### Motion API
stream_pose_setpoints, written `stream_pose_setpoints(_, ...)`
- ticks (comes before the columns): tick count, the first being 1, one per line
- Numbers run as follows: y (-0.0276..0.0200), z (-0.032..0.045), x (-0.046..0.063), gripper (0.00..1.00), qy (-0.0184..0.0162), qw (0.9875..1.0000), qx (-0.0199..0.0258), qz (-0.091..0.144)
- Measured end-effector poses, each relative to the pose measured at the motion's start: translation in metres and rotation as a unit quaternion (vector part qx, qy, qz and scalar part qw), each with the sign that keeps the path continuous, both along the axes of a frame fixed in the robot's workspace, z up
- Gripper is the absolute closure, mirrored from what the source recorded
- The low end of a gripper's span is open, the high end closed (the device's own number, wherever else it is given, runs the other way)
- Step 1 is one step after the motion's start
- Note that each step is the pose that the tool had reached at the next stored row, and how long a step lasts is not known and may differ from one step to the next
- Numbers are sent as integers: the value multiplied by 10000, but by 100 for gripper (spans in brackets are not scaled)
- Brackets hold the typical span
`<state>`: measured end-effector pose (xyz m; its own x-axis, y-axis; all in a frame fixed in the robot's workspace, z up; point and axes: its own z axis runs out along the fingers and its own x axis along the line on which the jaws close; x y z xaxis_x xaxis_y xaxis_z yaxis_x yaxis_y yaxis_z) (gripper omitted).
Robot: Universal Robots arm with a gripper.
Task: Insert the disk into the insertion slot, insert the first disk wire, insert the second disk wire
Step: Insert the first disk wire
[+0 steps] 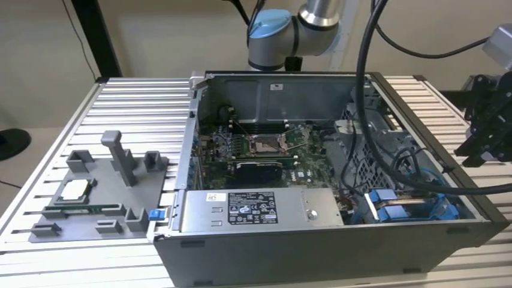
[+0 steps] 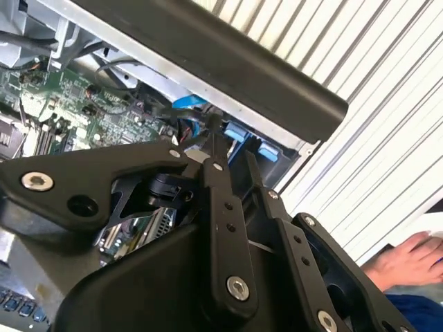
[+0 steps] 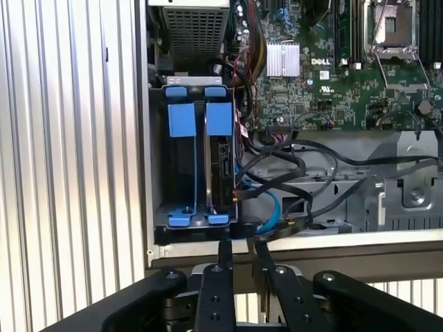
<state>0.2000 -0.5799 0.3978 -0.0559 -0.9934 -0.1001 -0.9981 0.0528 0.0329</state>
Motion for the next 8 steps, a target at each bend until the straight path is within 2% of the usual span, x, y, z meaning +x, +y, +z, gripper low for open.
stream_pose_setpoints(3, 0, -10, 46, 100, 15, 10000, 0, 1)
stream_pose_setpoints(4, 0, -11, 54, 0, 18, 10000, 0, 1)
stream_pose_setpoints(8, 0, -11, 59, 0, 19, 10000, 0, 0)
